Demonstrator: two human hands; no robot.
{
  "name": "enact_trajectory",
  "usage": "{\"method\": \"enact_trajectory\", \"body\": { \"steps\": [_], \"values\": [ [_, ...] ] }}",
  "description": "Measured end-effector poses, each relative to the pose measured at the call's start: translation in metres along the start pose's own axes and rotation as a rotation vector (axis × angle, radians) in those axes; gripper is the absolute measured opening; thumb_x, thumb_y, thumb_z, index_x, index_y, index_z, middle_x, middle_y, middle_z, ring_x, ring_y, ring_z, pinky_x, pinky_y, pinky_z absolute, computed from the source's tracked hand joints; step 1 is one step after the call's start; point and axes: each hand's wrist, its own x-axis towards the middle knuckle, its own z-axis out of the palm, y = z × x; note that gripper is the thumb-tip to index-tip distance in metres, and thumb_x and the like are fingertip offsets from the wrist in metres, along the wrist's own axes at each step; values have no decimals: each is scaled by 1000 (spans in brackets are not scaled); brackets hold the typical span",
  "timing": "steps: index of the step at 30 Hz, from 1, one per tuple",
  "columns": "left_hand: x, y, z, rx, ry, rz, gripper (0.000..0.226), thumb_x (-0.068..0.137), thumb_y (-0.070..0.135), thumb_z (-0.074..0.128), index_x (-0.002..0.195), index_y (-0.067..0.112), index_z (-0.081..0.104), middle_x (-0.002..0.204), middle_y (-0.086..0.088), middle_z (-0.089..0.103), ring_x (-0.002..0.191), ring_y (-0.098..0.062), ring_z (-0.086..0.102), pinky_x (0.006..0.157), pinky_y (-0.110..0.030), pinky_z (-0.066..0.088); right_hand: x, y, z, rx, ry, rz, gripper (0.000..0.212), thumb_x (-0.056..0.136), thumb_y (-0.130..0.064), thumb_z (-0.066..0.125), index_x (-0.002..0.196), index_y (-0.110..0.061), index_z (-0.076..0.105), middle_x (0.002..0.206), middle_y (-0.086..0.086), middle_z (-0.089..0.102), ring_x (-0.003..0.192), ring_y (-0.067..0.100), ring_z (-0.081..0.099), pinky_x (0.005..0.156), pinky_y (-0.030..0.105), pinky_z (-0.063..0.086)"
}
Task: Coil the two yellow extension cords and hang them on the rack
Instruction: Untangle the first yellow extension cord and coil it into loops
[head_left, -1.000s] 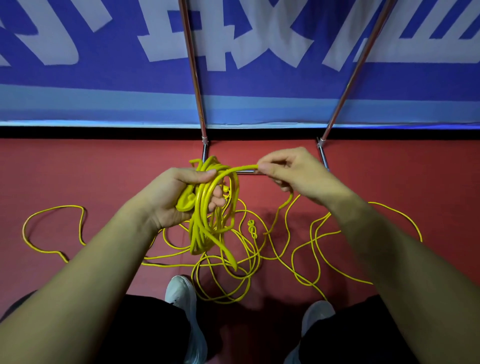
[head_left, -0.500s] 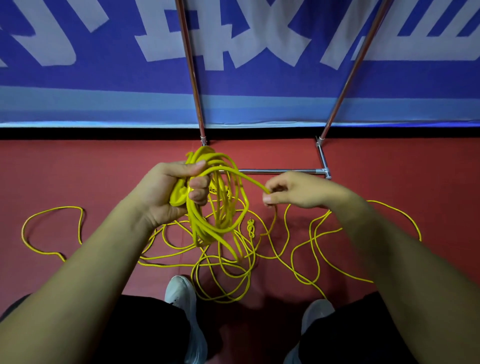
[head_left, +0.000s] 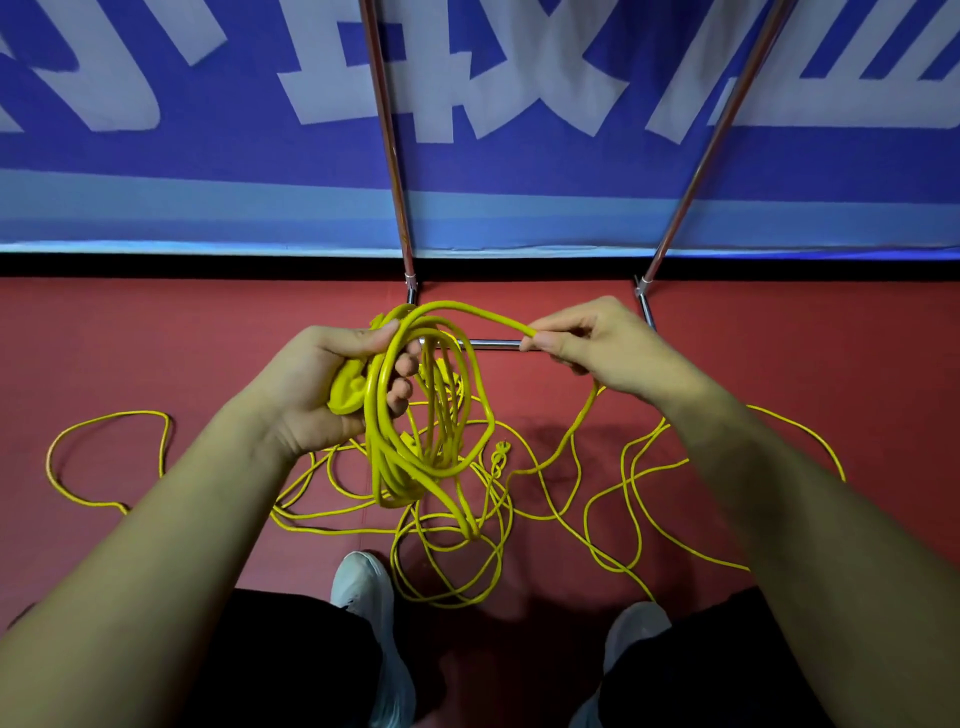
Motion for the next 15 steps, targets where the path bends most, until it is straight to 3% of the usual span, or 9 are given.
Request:
{"method": "enact_trajectory", "body": {
  "steps": [6, 9, 13, 15],
  "values": [
    [-4, 1, 7, -15, 15, -30, 54, 42, 26, 95, 84, 4, 68, 62, -3, 59, 54, -18, 61, 51, -26, 52, -1, -8, -8, -54, -34, -41, 21, 94, -14, 62, 88, -30, 74, 53, -11, 53, 56, 8, 38, 55, 27, 31],
    [-7, -3, 17, 164, 120, 9, 82, 22, 38, 96, 88, 5, 60, 60, -2, 61, 52, -16, 62, 49, -25, 51, -2, -13, -9, -64, -77, -39, 17, 93, -12, 62, 91, -23, 75, 55, -9, 51, 56, 7, 37, 53, 22, 30],
    [-13, -9, 39, 294, 76, 28, 80, 3, 44, 93, 68, 7, 66, 51, 0, 60, 45, -12, 60, 44, -20, 48, -4, -28, 11, -149, -159, -58, 10, 90, -17, 67, 89, -16, 77, 68, -6, 68, 63, -1, 47, 61, 24, 41],
    [-12, -12, 45, 331, 72, 40, 89, -4, 48, 91, 71, 8, 62, 47, 3, 59, 42, -9, 59, 42, -18, 47, -5, -37, 24, -184, -166, -81, 12, 90, -19, 68, 92, -12, 77, 76, 5, 72, 67, -3, 49, 66, 24, 44]
  ]
}}
